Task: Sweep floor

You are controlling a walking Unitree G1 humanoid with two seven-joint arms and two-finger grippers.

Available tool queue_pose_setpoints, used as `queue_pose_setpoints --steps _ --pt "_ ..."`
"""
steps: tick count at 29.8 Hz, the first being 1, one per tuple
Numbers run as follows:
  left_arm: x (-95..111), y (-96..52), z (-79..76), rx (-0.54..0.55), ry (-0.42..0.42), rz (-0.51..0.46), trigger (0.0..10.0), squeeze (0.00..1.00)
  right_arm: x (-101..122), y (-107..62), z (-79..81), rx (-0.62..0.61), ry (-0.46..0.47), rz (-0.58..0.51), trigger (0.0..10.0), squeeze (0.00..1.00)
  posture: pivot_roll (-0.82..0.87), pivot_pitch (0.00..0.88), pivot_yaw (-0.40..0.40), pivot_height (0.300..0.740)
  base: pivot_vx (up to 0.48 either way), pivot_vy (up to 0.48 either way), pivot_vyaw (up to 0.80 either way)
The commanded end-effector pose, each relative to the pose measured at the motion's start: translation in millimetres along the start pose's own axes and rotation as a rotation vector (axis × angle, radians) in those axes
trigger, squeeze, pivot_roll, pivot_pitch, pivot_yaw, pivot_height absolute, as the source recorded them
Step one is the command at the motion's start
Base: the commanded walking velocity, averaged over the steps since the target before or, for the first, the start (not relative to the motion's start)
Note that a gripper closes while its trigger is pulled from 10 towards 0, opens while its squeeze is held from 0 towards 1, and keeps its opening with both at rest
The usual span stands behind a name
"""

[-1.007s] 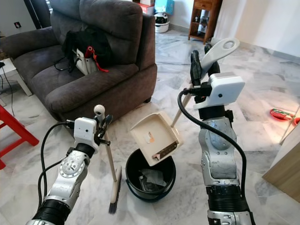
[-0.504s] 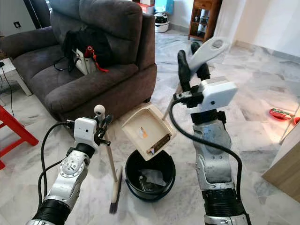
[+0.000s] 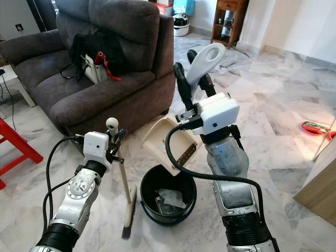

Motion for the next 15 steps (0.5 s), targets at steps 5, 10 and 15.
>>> queue_pose_setpoints --steps 5,10,15 --pt "13.1 3.8 1.4 -0.004 0.012 -0.065 10.0 0.00 19.8 6.0 2.9 0.023 -0.035 -0.103 10.0 0.00 -0.08 0.000 0.044 0.740 0.000 0.000 0.00" --pt "13.0 3.9 1.6 -0.003 0.012 -0.065 10.0 0.00 19.5 6.7 6.4 0.044 -0.044 -0.101 10.0 0.00 -0.07 0.000 0.044 0.740 0.000 0.000 0.00" --pt "13.0 4.1 1.7 -0.004 0.012 -0.064 10.0 0.00 18.1 6.4 7.2 0.051 -0.047 -0.095 10.0 0.00 -0.08 0.000 0.045 0.740 0.000 0.000 0.00"
Point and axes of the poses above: a point about 5 cm out from each wrist's last joint towards the gripper, its own y axis pointing out of the wrist towards the gripper, its own x axis along the axis of the wrist's last joint, z = x × y, the point moved 2 cm from there along y, pointing out of the wrist towards the gripper, and after that the axes turned 1 degree about y, right-handed, at the moved point
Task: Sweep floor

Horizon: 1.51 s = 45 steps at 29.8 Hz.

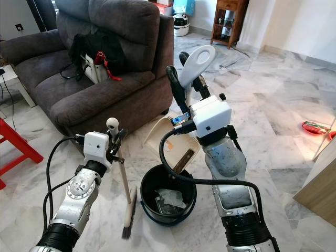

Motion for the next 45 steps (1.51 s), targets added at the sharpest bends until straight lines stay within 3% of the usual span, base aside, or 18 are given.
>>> queue_pose_setpoints --steps 1,7,14,15,19,29,35,41,45 --pt "12.9 4.1 2.0 -0.002 0.012 -0.064 10.0 0.00 17.7 5.6 1.8 0.023 -0.035 -0.093 10.0 0.00 -0.08 0.000 0.045 0.740 0.000 0.000 0.00" --pt "12.9 4.1 1.5 -0.005 0.013 -0.064 10.0 0.00 10.1 4.1 -2.4 -0.005 -0.070 -0.051 10.0 0.00 -0.08 0.000 0.045 0.740 0.000 0.000 0.00" --pt "12.7 3.6 0.1 -0.015 0.021 -0.065 10.0 0.00 -9.4 -7.6 -40.5 -0.236 -0.106 0.048 10.0 0.00 -0.08 0.000 0.044 0.740 0.000 0.000 0.00" --pt "12.6 3.4 -0.7 -0.019 0.020 -0.065 10.0 0.00 -13.6 -12.2 -52.3 -0.297 -0.113 0.070 10.0 0.00 -0.08 0.000 0.044 0.740 0.000 0.000 0.00" --pt "12.6 3.3 -1.7 -0.023 0.018 -0.065 10.0 0.00 -25.7 -27.7 -71.5 -0.383 -0.152 0.129 10.0 0.00 -0.08 0.000 0.043 0.740 0.000 0.000 0.00" --pt "12.9 3.0 -1.5 -0.022 0.017 -0.067 10.0 0.00 -41.3 -59.7 -91.6 -0.454 -0.246 0.227 10.0 0.00 -0.08 0.000 0.045 0.740 0.000 0.000 0.00" --pt "13.6 3.4 -0.1 -0.019 0.018 -0.069 10.0 0.00 -20.9 -50.0 -101.2 -0.499 -0.232 0.122 10.0 0.00 -0.08 0.000 0.047 0.740 0.000 0.000 0.00" --pt "14.2 4.2 -0.2 -0.020 0.014 -0.073 10.0 0.00 2.8 -21.4 -91.1 -0.449 -0.173 -0.013 10.0 0.00 -0.07 0.000 0.046 0.740 0.000 0.000 0.00" --pt "14.7 4.2 0.2 -0.018 0.012 -0.076 10.0 0.00 7.5 -15.5 -89.2 -0.442 -0.150 -0.041 10.0 0.00 -0.07 0.000 0.046 0.740 0.000 0.000 0.00"
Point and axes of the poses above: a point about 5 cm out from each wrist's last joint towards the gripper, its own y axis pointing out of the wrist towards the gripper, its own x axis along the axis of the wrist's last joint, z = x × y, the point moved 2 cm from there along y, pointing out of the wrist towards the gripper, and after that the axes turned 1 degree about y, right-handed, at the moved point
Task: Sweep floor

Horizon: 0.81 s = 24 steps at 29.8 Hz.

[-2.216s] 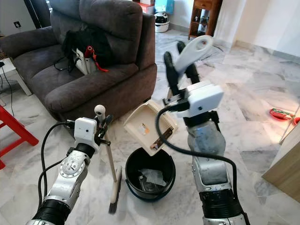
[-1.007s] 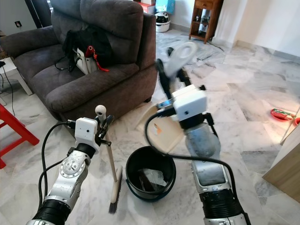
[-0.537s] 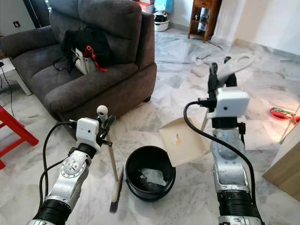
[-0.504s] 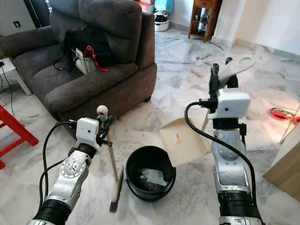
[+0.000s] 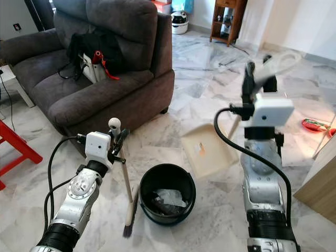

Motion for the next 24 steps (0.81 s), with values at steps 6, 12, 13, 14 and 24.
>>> queue_pose_setpoints --steps 6,12,13,14,24 --pt "12.5 3.3 3.8 0.009 0.010 -0.062 10.0 0.00 13.1 6.5 -2.8 0.024 -0.057 -0.070 10.0 0.00 -0.08 0.000 0.042 0.740 0.000 0.000 0.00" --pt "11.4 2.4 1.9 0.001 0.006 -0.058 10.0 0.00 -13.2 -10.0 -8.3 0.051 -0.177 0.033 10.0 0.00 -0.08 0.000 0.042 0.740 0.000 0.000 0.00" --pt "11.4 2.4 1.9 0.001 0.005 -0.059 10.0 0.00 -17.1 -13.0 -9.6 0.051 -0.189 0.050 10.0 0.00 -0.08 0.000 0.042 0.740 0.000 0.000 0.00" --pt "11.3 2.3 2.0 0.000 0.005 -0.058 10.0 0.00 -22.1 -16.5 -10.9 0.050 -0.196 0.074 10.0 0.00 -0.08 0.000 0.043 0.740 0.000 0.000 0.00" --pt "7.2 0.2 2.0 -0.009 0.004 -0.042 10.0 0.00 -80.3 -72.6 -24.4 0.032 -0.231 0.363 10.0 0.00 -0.08 0.000 0.043 0.740 0.000 0.000 0.00"
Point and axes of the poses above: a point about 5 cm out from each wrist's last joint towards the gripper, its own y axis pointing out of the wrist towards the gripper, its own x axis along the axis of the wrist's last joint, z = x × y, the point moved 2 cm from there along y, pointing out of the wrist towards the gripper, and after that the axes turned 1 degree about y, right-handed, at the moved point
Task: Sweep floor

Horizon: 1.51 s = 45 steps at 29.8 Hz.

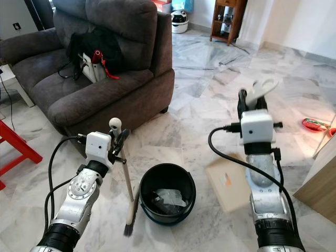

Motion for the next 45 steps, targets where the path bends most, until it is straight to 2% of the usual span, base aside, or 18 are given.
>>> queue_pose_setpoints --steps 1,2,6,9,14,19,27,37,42,45 --pt "6.5 0.0 4.4 0.009 0.008 -0.036 10.0 0.00 -2.4 -2.6 -3.3 -0.019 0.003 -0.005 10.0 0.00 -0.08 0.000 0.043 0.740 0.000 0.000 0.00" --pt "4.4 -1.5 6.0 0.010 0.011 -0.028 10.0 0.00 -13.9 -10.4 -3.7 -0.024 0.007 0.041 10.0 0.00 -0.08 0.000 0.043 0.740 0.000 0.000 0.00" --pt "-0.4 -5.5 10.3 0.017 0.015 -0.008 10.0 0.00 -31.5 -24.7 -5.9 -0.050 0.058 0.116 10.0 0.00 -0.08 0.000 0.045 0.740 0.000 0.000 0.00" --pt "-5.9 -10.6 15.4 0.037 0.003 0.017 10.0 0.00 -44.9 -35.6 -5.3 -0.090 0.171 0.181 10.0 0.00 -0.09 0.000 0.046 0.740 0.000 0.000 0.00" --pt "-11.7 -15.9 20.9 0.068 -0.022 0.045 10.0 0.00 -57.2 -48.3 3.8 -0.104 0.268 0.235 10.0 0.00 -0.08 0.000 0.047 0.740 0.000 0.000 0.00" --pt "-14.3 -18.0 22.6 0.079 -0.038 0.058 10.0 0.00 -56.1 -47.5 10.9 -0.090 0.311 0.228 10.0 0.00 -0.08 0.000 0.044 0.740 0.000 0.000 0.00" --pt "-17.6 -19.4 22.9 0.099 -0.081 0.076 10.0 0.00 -54.1 -42.0 10.7 -0.102 0.333 0.206 10.0 0.00 -0.08 0.000 0.046 0.740 0.000 0.000 0.00" --pt "-19.4 -18.7 21.7 0.098 -0.079 0.091 10.0 0.00 -53.9 -40.8 12.0 -0.109 0.347 0.203 10.0 0.00 -0.09 0.000 0.047 0.740 0.000 0.000 0.00" --pt "-19.2 -16.3 20.9 0.094 -0.088 0.094 10.0 0.00 -52.5 -42.1 28.0 -0.063 0.371 0.214 10.0 0.00 -0.10 0.000 0.049 0.740 -0.266 0.000 0.00" --pt "-18.8 -15.3 20.5 0.091 -0.089 0.093 10.0 0.00 -52.7 -42.8 27.7 -0.080 0.377 0.215 10.0 0.00 -0.10 0.000 0.052 0.740 -0.268 0.000 0.00"
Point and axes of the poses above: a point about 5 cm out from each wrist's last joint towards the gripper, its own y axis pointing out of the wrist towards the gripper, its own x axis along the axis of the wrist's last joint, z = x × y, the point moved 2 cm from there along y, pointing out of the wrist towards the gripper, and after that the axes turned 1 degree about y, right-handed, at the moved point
